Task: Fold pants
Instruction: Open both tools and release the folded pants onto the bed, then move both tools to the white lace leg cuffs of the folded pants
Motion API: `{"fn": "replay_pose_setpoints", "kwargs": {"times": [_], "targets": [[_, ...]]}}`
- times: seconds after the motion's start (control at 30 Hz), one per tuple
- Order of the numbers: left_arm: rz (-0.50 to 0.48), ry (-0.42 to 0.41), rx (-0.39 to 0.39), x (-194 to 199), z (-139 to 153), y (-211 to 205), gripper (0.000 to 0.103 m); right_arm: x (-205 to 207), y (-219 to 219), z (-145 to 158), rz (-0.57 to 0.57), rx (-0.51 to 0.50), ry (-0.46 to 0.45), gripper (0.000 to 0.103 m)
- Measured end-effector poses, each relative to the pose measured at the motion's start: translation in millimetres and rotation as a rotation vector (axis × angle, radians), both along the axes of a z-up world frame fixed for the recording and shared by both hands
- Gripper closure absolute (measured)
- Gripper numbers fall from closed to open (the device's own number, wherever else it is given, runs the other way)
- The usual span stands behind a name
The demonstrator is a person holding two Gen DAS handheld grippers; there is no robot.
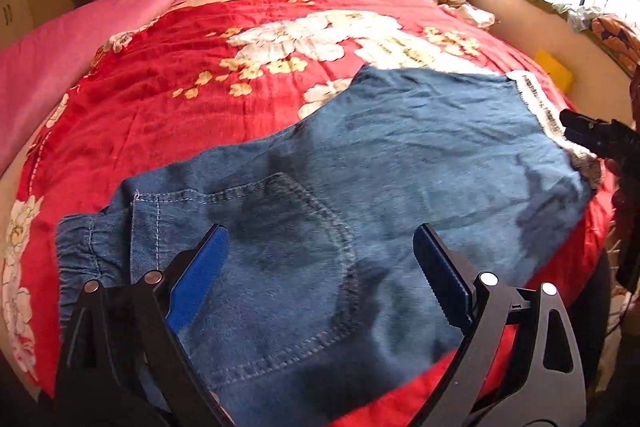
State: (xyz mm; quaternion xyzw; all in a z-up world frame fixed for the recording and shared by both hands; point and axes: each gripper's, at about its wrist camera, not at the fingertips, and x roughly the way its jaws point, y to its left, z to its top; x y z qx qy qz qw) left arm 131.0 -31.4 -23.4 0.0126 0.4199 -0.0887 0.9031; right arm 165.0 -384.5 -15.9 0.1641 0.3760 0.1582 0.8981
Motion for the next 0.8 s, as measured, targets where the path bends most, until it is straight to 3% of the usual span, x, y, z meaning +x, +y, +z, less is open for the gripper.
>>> {"fn": "replay_pose_setpoints", "kwargs": {"times": [0.07, 0.33, 0.8], "targets": [[-0.013, -0.030, -0.041, -4, 18, -6, 0.011, -15, -12, 11, -0.034, 0.001, -0.031, 0.014], [-0.135, -0.081, -0.046, 20, 57, -60, 0.010, -56, -52, 23, -0.143, -0.040, -0.053, 0.010], [-0.319, -0.077, 0.005, 70, 71, -151, 0.010, -68, -68, -4, -0.171, 0.017, 0.004, 0.010]]}}
